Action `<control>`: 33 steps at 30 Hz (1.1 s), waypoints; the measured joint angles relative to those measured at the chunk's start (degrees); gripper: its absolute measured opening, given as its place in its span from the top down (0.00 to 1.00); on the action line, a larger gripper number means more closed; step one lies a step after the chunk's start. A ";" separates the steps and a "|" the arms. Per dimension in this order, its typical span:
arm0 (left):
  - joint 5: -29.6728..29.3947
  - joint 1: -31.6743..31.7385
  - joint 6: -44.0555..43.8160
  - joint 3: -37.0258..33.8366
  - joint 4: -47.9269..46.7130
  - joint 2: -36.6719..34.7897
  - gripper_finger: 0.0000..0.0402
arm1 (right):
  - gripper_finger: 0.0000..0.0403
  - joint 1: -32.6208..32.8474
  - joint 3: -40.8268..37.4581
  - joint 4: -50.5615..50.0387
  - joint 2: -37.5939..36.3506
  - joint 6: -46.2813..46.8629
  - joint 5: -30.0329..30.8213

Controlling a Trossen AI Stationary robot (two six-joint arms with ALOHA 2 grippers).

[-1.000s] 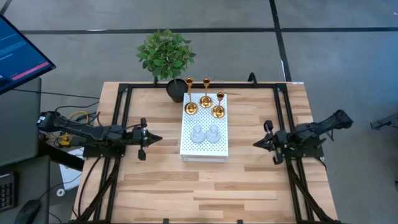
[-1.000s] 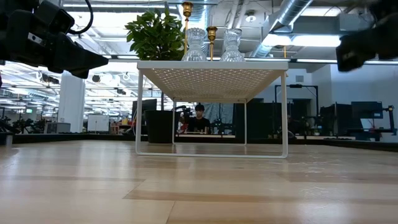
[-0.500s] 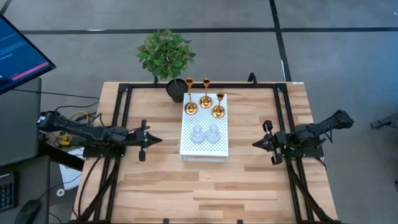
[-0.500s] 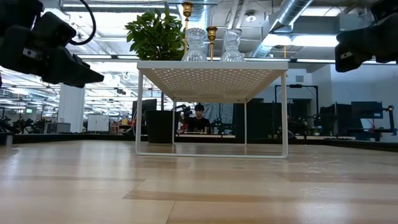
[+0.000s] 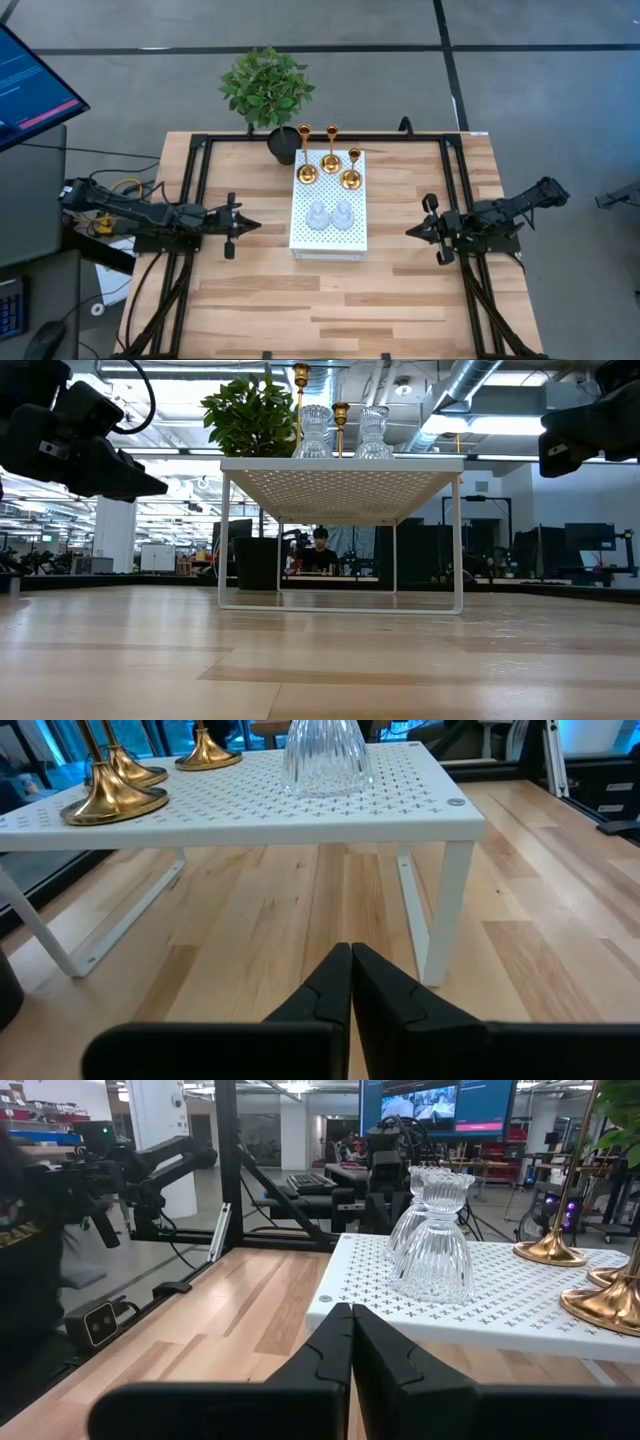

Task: Pick & Place candle stick holders
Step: Return to Home Position

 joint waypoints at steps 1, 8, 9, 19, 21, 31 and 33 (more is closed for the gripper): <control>-0.02 0.00 0.02 0.00 0.00 0.02 0.97 | 1.00 0.00 0.00 0.00 0.00 0.02 0.00; -0.08 0.00 0.02 0.00 0.04 0.04 0.97 | 1.00 0.00 0.00 -0.02 0.00 0.02 0.00; -0.08 0.00 0.02 0.00 0.07 0.04 0.98 | 1.00 0.00 0.00 -0.02 0.00 0.02 0.01; -0.08 -0.07 0.02 0.00 0.29 -2.66 0.97 | 1.00 0.00 -0.02 -0.02 0.00 0.02 0.02; -0.08 -0.07 0.02 0.00 0.35 -3.66 0.97 | 1.00 0.00 -0.02 -0.02 0.00 0.02 0.02; -0.08 -0.07 0.02 0.00 0.46 -3.67 0.97 | 1.00 0.00 -0.02 -0.02 0.00 0.02 0.02; -0.08 -0.07 0.02 0.00 0.46 -3.67 0.97 | 1.00 0.00 -0.02 -0.03 0.00 0.02 0.02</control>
